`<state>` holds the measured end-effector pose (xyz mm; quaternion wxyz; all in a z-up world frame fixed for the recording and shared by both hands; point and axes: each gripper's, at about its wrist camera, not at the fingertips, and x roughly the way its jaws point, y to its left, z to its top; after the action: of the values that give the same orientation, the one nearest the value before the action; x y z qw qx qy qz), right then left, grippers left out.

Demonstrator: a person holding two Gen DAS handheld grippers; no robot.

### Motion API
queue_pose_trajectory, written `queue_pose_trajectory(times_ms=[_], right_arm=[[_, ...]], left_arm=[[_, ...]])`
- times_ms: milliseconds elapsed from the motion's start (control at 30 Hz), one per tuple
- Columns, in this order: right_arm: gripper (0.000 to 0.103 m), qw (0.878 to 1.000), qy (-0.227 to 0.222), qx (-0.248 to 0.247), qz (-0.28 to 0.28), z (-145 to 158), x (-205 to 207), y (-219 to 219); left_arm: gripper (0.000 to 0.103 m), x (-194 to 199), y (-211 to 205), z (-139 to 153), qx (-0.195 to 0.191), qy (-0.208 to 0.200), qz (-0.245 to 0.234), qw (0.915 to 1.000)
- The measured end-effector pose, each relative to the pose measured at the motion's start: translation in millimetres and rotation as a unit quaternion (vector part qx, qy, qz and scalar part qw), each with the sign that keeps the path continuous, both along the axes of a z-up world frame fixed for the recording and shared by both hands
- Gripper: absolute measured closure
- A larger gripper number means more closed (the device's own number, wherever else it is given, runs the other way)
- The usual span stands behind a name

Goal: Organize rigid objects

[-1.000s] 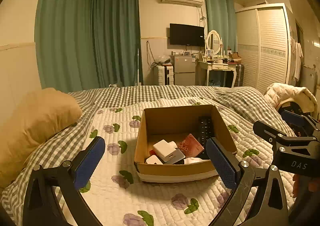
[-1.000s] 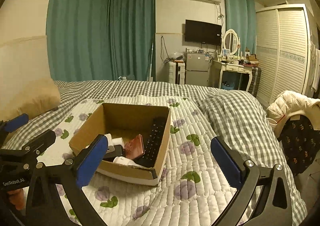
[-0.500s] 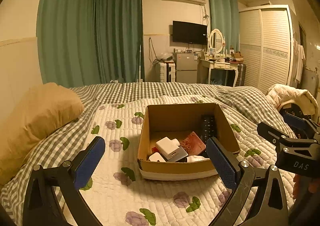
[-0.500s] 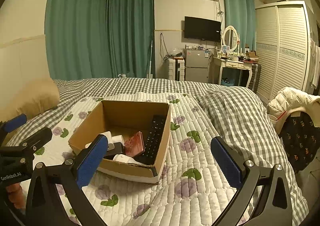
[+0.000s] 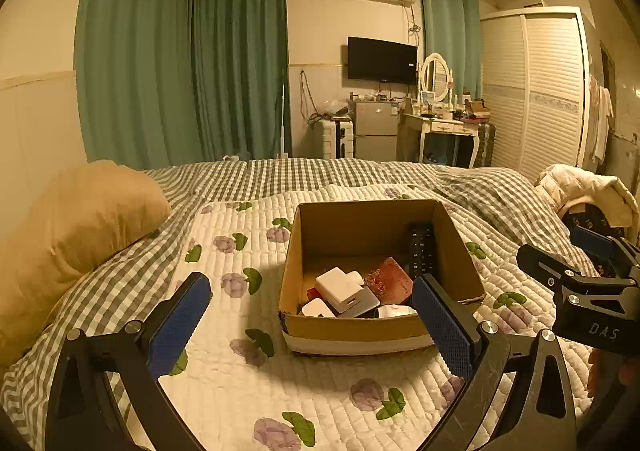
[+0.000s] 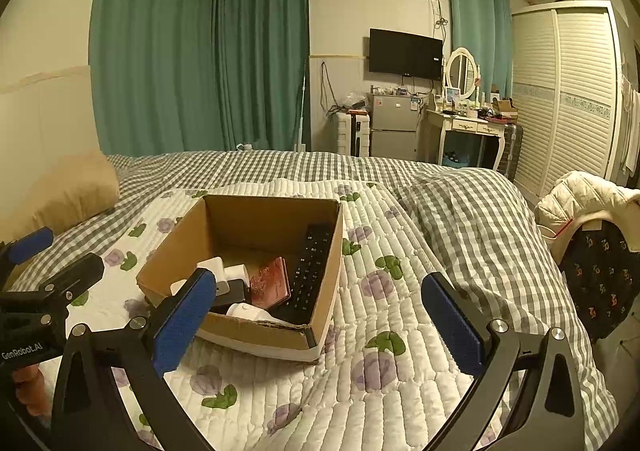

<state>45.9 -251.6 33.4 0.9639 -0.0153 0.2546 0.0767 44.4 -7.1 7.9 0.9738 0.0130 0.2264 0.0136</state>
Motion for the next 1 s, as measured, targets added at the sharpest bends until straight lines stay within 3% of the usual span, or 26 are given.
queue_pose_trajectory(times_ms=[1000], right_arm=[[0.000,1.000,0.014,-0.010,-0.006,-3.8,4.6,4.1]], left_arm=[[0.000,1.1,1.5,-2.5,0.006,0.005,0.004,1.0000]])
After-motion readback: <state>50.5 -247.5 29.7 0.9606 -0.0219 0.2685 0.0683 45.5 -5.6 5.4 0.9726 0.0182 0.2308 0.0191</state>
